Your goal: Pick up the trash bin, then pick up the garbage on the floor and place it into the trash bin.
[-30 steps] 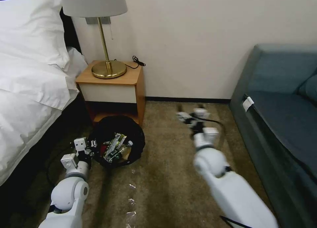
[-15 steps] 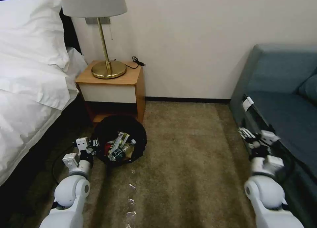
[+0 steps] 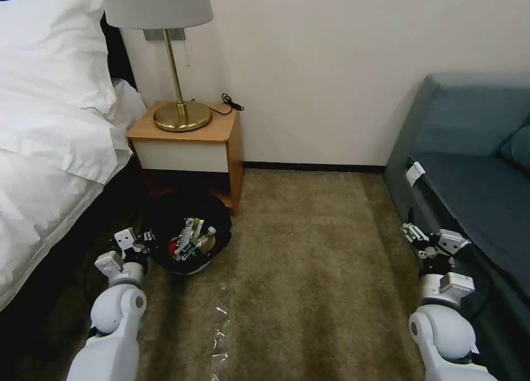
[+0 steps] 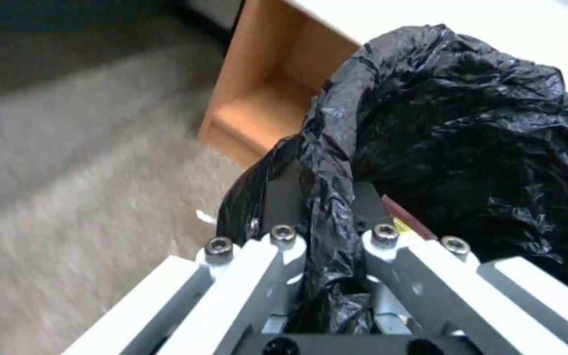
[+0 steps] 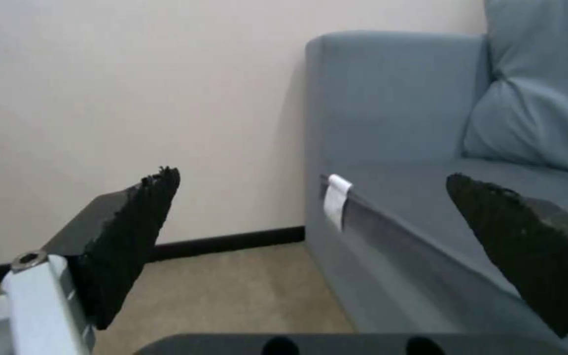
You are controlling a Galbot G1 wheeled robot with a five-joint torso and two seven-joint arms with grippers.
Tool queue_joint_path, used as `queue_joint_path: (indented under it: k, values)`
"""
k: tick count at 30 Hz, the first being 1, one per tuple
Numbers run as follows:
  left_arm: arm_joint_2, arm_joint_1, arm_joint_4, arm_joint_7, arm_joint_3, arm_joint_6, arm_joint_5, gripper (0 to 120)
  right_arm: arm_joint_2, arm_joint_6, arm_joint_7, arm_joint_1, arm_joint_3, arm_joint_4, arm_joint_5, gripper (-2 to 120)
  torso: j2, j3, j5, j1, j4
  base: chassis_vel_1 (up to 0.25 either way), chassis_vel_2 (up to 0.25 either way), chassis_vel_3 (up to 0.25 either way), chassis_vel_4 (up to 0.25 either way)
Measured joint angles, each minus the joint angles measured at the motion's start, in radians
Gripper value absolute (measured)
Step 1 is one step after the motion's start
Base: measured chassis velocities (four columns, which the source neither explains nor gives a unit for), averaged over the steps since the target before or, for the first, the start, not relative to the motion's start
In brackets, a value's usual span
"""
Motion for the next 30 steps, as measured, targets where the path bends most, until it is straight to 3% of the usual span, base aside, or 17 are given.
queue_joint_path:
  k: [4, 7, 13, 18, 25, 27, 30]
  values:
    - [-0.035, -0.041, 0.062, -0.058, 0.001, -0.007, -0.11, 4, 0.0, 0.003, -0.008, 0.004, -0.021, -0.006, -0.003, 100, 0.0, 0.0, 0.0, 0.0, 0.0, 0.0, 0.0, 0.0, 0.0]
    - [-0.058, -0.056, 0.097, -0.073, 0.002, -0.011, -0.143, 4, -0.003, 0.005, -0.014, 0.007, -0.028, -0.007, 0.0, 100, 0.0, 0.0, 0.0, 0.0, 0.0, 0.0, 0.0, 0.0, 0.0]
    - [-0.083, -0.087, 0.166, -0.088, -0.002, -0.019, -0.16, 4, 0.0, 0.017, -0.032, 0.0, -0.032, -0.007, -0.002, 100, 0.0, 0.0, 0.0, 0.0, 0.0, 0.0, 0.0, 0.0, 0.0]
    - [-0.082, -0.085, 0.174, -0.073, -0.003, -0.022, -0.158, 4, 0.002, 0.018, -0.036, -0.002, -0.038, -0.007, -0.005, 100, 0.0, 0.0, 0.0003, 0.0, 0.0002, 0.0, 0.0, 0.0, 0.0]
    - [-0.075, -0.068, 0.15, -0.07, -0.004, -0.016, -0.148, 24, 0.005, 0.018, -0.036, -0.005, -0.045, -0.007, -0.007, 100, 0.0, 0.0, -0.0001, 0.0, -0.0001, 0.0, 0.0, 0.0, 0.0]
    - [-0.069, -0.053, 0.125, -0.064, -0.009, -0.008, -0.145, 38, 0.009, 0.02, -0.039, -0.005, -0.052, -0.007, -0.013, 100, 0.0, 0.0, -0.0001, 0.0, 0.0, 0.0, 0.0, 0.0, 0.0]
    - [-0.066, -0.035, 0.091, -0.049, -0.01, -0.003, -0.137, 46, 0.012, 0.022, -0.043, -0.005, -0.057, -0.009, -0.016, 100, 0.0, 0.0, -0.0001, 0.0, 0.0, 0.0, 0.0, 0.0, 0.0]
